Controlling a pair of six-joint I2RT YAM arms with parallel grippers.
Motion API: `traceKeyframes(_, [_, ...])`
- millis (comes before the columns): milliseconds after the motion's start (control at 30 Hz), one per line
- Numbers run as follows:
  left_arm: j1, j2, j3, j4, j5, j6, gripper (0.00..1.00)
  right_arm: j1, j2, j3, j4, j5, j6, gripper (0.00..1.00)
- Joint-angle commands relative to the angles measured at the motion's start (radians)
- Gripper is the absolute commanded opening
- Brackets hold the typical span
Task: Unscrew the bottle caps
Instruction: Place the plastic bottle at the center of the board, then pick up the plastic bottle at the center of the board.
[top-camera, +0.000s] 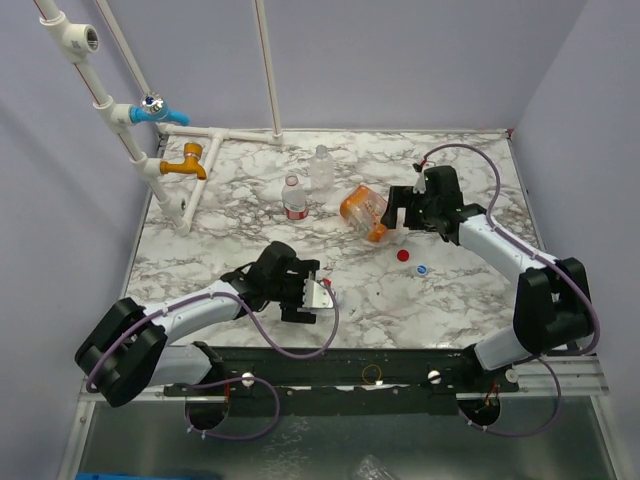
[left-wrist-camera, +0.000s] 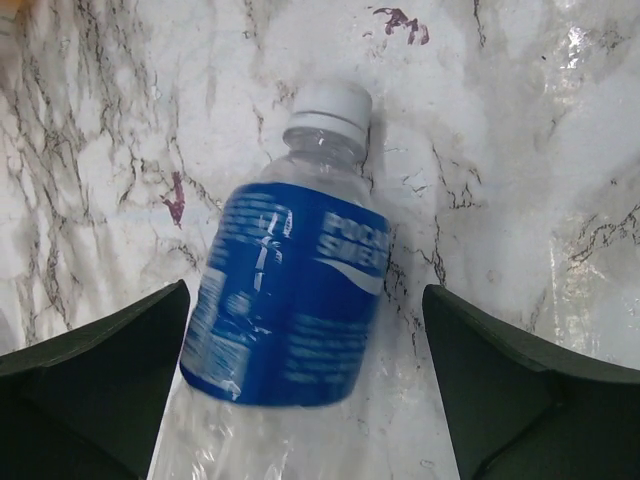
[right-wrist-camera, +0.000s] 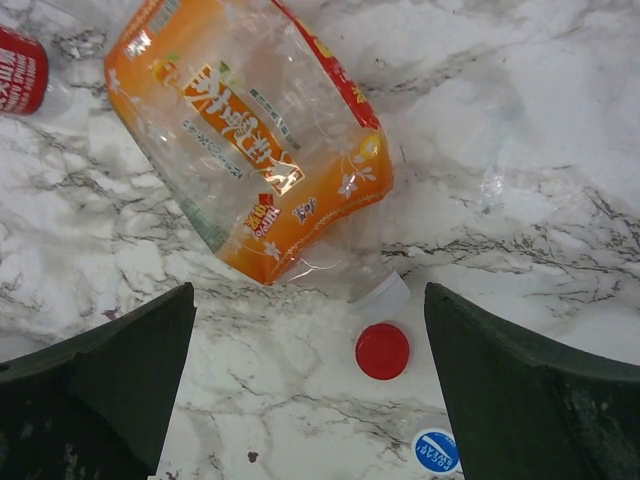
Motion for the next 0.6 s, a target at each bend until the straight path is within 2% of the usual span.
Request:
traceKeyframes(0, [-0.003,-0.057,0.029,-0.019,-0.031,-0.03,0.99,-0.01,0.045,-0.047,0.093,-0.048,0.006,0.97])
traceKeyframes(300, [-0.007,-0.176,0.198,-0.172,0.059,-0.242,0.99,-0.009,0.137,-0.052,0.136,-0.076,-0.001,0.9])
traceKeyframes(567, [-0.009,-0.225,0.41,-0.206,0.122,-0.375,0.99,-0.008,0.202,-0.048,0.143,-0.127,-0.013,0.74])
